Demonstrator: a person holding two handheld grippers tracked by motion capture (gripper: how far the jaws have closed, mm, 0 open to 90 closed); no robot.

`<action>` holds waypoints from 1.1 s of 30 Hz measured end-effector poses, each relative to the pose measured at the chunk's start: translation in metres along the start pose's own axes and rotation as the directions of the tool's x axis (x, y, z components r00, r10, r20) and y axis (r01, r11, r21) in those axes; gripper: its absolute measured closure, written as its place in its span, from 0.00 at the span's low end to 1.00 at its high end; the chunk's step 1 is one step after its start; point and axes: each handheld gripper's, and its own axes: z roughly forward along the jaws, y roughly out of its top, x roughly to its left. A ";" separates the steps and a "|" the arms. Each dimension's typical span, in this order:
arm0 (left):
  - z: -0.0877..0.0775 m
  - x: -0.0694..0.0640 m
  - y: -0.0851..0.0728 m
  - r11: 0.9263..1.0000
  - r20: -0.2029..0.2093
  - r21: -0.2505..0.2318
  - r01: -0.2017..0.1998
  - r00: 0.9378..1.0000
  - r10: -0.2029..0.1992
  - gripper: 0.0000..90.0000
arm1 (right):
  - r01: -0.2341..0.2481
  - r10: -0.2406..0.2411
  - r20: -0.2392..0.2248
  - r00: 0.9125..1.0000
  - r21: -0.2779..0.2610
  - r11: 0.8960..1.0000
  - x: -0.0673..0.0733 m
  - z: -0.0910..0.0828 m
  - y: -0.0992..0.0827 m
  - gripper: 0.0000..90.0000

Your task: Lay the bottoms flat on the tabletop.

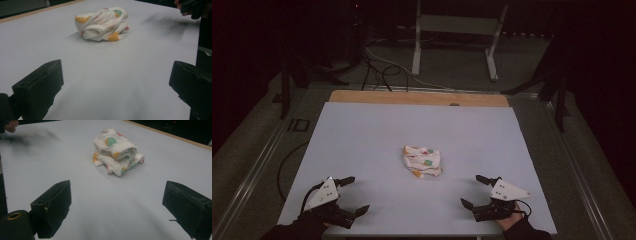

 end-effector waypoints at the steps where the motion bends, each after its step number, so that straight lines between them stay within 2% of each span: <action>1: 0.000 0.000 0.000 1.000 0.004 -0.001 0.001 1.000 -0.001 0.00 | 0.006 -0.006 0.003 1.000 -0.001 1.000 0.000 0.000 0.000 0.09; 8: 0.001 -0.002 0.001 1.000 0.023 0.000 -0.008 1.000 0.008 0.00 | 0.018 -0.018 0.004 1.000 0.014 1.000 0.002 -0.001 0.001 0.09; 11: 0.005 -0.001 0.001 1.000 0.040 0.004 -0.007 0.999 0.007 0.00 | 0.015 -0.015 -0.005 1.000 0.016 1.000 0.001 -0.001 0.000 0.09; 19: 0.005 -0.003 0.002 1.000 0.054 0.006 -0.007 0.999 0.007 0.00 | 0.015 -0.014 -0.026 1.000 0.031 0.999 0.001 0.001 0.001 0.09; 23: 0.002 -0.006 0.003 1.000 0.060 0.001 -0.004 0.998 0.004 0.00 | 0.023 -0.021 -0.029 0.999 0.039 0.999 0.002 0.001 0.005 0.09; 26: 0.002 -0.007 0.004 1.000 0.062 -0.001 -0.007 0.998 0.007 0.00 | 0.046 -0.045 -0.026 0.999 0.045 0.998 0.004 0.001 0.008 0.10; 29: 0.001 -0.013 0.010 1.000 0.083 -0.005 -0.024 0.996 0.025 0.00 | 0.046 -0.044 -0.033 0.998 0.040 0.998 0.006 0.000 0.016 0.10; 32: 0.001 -0.014 0.012 1.000 0.088 -0.008 -0.021 0.996 0.022 0.00 | 0.053 -0.052 -0.034 0.998 0.034 0.998 0.007 -0.001 0.020 0.09; 33: 0.000 -0.016 0.018 1.000 0.092 -0.023 -0.016 0.996 0.018 0.00 | 0.053 -0.052 -0.034 0.998 0.026 0.998 0.009 -0.002 0.026 0.10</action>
